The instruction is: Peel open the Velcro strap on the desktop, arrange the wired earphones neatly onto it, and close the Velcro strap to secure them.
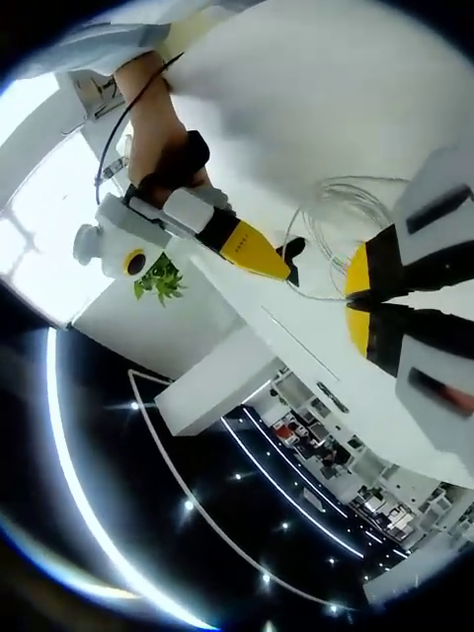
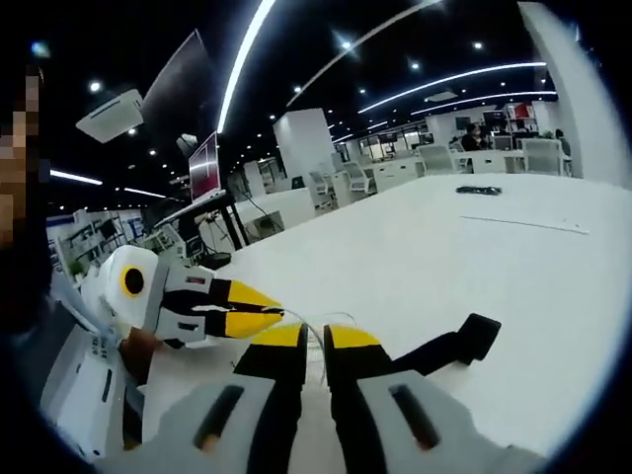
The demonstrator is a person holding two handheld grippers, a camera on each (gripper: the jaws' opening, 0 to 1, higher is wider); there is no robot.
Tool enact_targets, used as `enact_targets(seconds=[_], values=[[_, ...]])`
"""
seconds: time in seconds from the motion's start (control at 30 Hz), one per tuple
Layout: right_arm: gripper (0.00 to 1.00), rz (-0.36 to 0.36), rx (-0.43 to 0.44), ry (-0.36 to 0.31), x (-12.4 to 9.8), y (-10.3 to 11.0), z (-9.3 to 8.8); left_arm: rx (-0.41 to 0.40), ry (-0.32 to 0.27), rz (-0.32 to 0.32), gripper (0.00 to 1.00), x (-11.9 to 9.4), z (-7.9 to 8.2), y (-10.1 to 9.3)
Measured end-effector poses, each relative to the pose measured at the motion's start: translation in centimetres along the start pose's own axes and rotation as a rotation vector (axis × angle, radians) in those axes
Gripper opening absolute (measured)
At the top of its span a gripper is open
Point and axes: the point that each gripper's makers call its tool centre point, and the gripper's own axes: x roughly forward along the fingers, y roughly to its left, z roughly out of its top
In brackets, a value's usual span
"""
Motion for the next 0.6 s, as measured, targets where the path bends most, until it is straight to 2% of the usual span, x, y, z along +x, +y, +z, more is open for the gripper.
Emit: enact_targets(seconds=[0.1, 0.2, 0.33, 0.47, 0.6], values=[[0.12, 0.036, 0.019, -0.010, -0.1, 0.5, 0.3, 0.023, 0.013, 0.036, 0.05, -0.1, 0.0, 0.4], [0.12, 0.042, 0.034, -0.030, -0.4, 0.4, 0.7, 0.019, 0.016, 0.040, 0.05, -0.1, -0.1, 0.6], [0.12, 0.001, 0.077, -0.045, -0.5, -1.0, 1.0, -0.008, 0.000, 0.041, 0.06, -0.3, 0.4, 0.6], [0.12, -0.057, 0.097, 0.044, 0.3, -2.8, -0.8, 0.007, -0.002, 0.038, 0.06, -0.2, 0.4, 0.3], [0.12, -0.062, 0.115, 0.088, 0.9, -3.4, -1.6, 0.018, -0.006, 0.029, 0.06, -0.1, 0.5, 0.3]])
